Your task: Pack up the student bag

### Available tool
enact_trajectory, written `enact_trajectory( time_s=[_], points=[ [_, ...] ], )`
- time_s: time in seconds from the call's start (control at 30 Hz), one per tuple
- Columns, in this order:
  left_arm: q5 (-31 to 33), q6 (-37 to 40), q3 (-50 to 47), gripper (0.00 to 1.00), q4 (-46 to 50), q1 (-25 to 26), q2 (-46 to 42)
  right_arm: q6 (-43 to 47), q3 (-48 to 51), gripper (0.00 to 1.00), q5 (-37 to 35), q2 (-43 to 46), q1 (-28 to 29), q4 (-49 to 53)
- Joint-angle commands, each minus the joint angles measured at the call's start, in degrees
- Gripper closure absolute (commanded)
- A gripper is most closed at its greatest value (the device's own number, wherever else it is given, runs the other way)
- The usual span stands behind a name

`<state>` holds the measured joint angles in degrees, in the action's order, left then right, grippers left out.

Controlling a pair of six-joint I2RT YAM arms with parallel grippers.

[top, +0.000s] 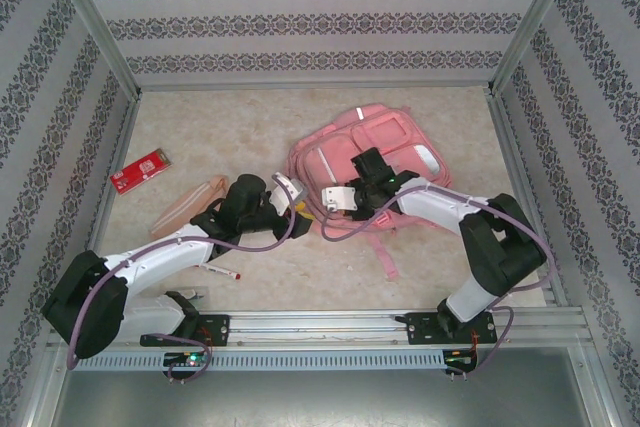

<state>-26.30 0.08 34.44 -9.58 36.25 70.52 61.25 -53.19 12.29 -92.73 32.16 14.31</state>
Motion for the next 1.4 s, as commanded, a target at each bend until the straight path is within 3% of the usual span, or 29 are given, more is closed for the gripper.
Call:
enact_trajectory(
  time_s=[0.0,0.13,0.27,0.5,0.73,0.93,1.03,1.13,1.37],
  points=[
    [1.3,-0.9,-0.1,0.53,-1.1,-0.4,-1.2,-7.3,-1.3,1.00,-1.6,1.1,-0.4,-5.2],
    [1.8,-0.6,0.4,0.52,-0.3,-0.4,-1.1,-11.2,0.4,1.00,3.2,6.7,-2.8,-9.2],
    [3.8,-0.5,1.3,0.49,-1.1,-0.4,-0.1,-21.3,4.3,1.00,10.0,12.4,-6.5,-19.2],
    [5.1,1.0,7.8,0.44,-1.6,-0.4,6.7,-37.0,8.9,1.00,17.6,12.8,-11.4,-33.3],
    [-0.9,13.4,10.6,0.48,-4.6,0.1,12.3,-42.7,8.3,1.00,21.2,12.0,-12.3,-35.1],
    [2.9,24.0,9.8,0.60,-9.4,0.1,15.0,-41.3,8.9,1.00,24.1,13.0,-11.5,-35.2],
    [0.5,31.3,7.4,0.63,-15.2,0.1,15.0,-36.7,10.5,1.00,24.0,13.9,-10.4,-34.5],
    [0.0,31.7,4.4,0.63,-25.2,0.1,15.3,-34.7,12.1,1.00,22.3,14.8,-9.1,-34.8],
    [-3.6,25.5,5.0,0.68,-30.0,0.1,19.3,-36.8,14.8,1.00,21.2,15.6,-8.3,-37.1]
  ],
)
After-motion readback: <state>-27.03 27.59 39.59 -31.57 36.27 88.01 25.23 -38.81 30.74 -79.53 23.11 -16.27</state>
